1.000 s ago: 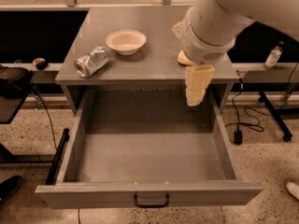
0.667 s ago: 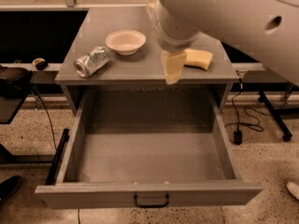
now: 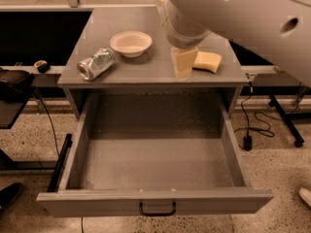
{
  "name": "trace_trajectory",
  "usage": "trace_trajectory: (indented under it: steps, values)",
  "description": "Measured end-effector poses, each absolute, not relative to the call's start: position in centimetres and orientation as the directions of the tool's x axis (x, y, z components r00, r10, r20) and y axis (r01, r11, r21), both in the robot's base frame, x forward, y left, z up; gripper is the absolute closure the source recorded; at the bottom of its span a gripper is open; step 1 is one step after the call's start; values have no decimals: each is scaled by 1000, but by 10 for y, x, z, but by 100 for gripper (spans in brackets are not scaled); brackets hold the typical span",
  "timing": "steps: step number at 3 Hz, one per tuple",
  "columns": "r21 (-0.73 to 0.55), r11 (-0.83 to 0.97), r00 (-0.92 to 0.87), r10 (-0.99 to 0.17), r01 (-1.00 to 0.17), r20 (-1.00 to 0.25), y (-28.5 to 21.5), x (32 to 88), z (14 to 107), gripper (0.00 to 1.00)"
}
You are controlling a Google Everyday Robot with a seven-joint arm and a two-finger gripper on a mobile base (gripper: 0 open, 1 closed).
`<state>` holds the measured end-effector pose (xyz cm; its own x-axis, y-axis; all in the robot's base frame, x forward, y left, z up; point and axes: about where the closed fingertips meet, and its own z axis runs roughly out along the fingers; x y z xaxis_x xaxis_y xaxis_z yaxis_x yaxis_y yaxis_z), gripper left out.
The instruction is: Place 7up can into top drawer
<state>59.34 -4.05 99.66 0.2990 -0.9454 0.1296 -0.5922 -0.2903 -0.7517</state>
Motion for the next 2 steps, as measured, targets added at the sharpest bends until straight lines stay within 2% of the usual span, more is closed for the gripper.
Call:
trace_trajectory:
  steps: [1,2]
  values:
    - [-740,-392,409,-896,-547,172,-20,616,977,0]
    - [-714,-540,555,-793,-446,253,14,641,953,0]
